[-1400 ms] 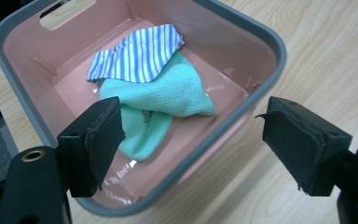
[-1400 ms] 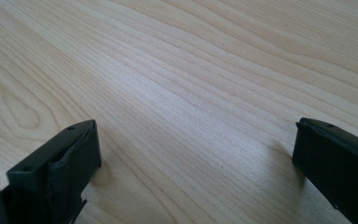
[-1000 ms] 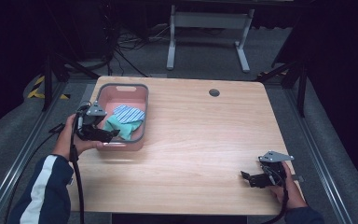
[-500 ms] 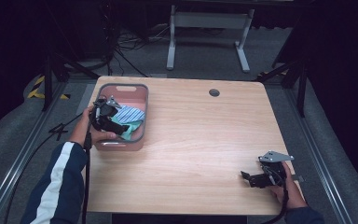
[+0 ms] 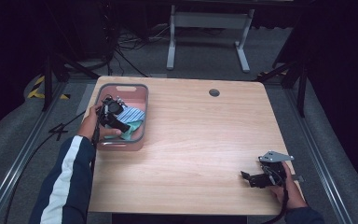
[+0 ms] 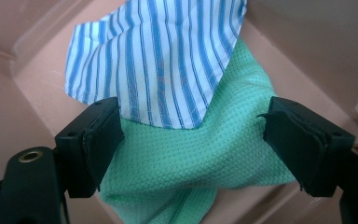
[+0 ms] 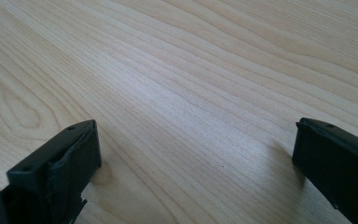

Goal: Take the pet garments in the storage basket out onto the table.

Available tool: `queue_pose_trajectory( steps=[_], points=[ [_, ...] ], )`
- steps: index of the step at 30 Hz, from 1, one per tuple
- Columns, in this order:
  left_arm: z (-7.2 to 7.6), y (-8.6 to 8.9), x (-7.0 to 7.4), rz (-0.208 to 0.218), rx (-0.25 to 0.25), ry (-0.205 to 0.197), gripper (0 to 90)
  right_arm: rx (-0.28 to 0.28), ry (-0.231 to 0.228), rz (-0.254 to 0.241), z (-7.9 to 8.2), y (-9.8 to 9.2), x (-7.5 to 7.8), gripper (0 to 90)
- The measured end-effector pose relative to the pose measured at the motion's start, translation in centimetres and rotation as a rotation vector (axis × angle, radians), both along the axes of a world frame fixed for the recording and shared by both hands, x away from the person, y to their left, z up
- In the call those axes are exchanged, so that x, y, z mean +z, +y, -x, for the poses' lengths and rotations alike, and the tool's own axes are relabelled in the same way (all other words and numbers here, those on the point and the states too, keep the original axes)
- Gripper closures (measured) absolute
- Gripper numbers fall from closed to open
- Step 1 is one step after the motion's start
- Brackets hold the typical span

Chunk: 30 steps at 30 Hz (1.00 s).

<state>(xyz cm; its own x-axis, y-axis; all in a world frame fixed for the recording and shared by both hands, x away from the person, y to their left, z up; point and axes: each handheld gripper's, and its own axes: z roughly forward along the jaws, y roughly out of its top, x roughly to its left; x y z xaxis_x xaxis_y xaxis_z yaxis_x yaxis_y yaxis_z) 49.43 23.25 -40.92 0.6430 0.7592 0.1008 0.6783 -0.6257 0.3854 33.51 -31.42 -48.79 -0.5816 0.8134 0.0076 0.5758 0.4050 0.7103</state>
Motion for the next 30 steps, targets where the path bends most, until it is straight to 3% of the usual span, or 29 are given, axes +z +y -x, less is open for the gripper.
queue_pose_trajectory(
  steps=[2, 7, 13, 15, 18, 22, 25, 30],
  points=[
    [-0.4, -0.1, -0.3, -0.018, 0.012, 0.045, 17.8, 0.0, 0.0, 0.0, 0.0, 0.0, 0.0, 1.3],
    [-1.1, -0.6, -0.9, -0.079, -0.001, 0.111, 17.3, 0.0, 0.0, 0.0, 0.0, 0.0, 0.0, 1.3],
    [-1.7, -1.2, -1.7, -0.144, -0.006, 0.146, 23.2, 0.0, 0.0, 0.0, 0.0, 0.0, 0.0, 1.3],
    [-1.9, -1.2, -1.8, -0.143, -0.012, 0.158, 27.4, 0.0, 0.0, 0.0, 0.0, 0.0, 0.0, 1.3],
    [-2.2, -1.0, -2.0, -0.094, -0.005, 0.19, 37.5, 0.0, 0.0, 0.0, 0.0, 0.0, 0.0, 1.3],
    [-2.2, -0.9, -2.0, -0.071, -0.02, 0.2, 44.9, 0.0, 0.0, 0.0, 0.0, 0.0, 0.0, 1.3],
    [-2.3, -1.0, -1.9, -0.072, -0.046, 0.205, 52.1, 0.0, 0.0, 0.0, 0.0, 0.0, 0.0, 1.3],
    [-2.1, -1.4, -1.8, -0.095, -0.06, 0.179, 62.8, 0.0, 0.0, 0.0, 0.0, 0.0, 0.0, 1.3]
  ],
)
